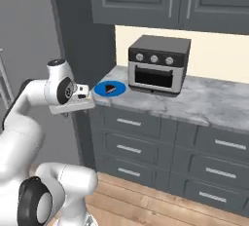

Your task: Take the baked cake out of the oven and place it on the plate for cooling. Then close the oven door.

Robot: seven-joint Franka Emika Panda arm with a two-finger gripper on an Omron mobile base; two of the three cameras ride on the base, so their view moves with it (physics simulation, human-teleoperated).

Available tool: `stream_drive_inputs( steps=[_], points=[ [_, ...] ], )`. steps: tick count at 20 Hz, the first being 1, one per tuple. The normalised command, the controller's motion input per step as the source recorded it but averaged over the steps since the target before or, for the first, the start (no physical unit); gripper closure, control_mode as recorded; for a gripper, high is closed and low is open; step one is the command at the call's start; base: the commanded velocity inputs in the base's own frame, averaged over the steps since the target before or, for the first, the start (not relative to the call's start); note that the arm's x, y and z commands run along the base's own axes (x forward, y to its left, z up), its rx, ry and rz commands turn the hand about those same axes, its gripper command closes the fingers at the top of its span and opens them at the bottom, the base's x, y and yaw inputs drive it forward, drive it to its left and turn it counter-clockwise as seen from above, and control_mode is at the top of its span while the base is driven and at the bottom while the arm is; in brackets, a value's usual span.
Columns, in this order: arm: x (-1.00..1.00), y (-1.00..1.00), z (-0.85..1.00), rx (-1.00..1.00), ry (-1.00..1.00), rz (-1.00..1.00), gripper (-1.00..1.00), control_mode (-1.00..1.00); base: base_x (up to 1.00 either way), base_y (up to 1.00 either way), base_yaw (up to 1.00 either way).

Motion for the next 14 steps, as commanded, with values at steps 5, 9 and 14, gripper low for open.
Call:
stream_drive_inputs(
  steps=[5, 9, 14],
  points=[
    [0.0, 0.0, 0.0, 0.0, 0.0, 0.0, -1.0, 1.0, -0.24, 0.46, 0.98],
    [0.0, 0.0, 0.0, 0.0, 0.0, 0.0, -1.0, 1.0, -0.09, 0.48, 0.96],
    [0.0, 0.0, 0.0, 0.0, 0.0, 0.0, -1.0, 1.0, 0.44, 0.34, 0.82]
  ],
)
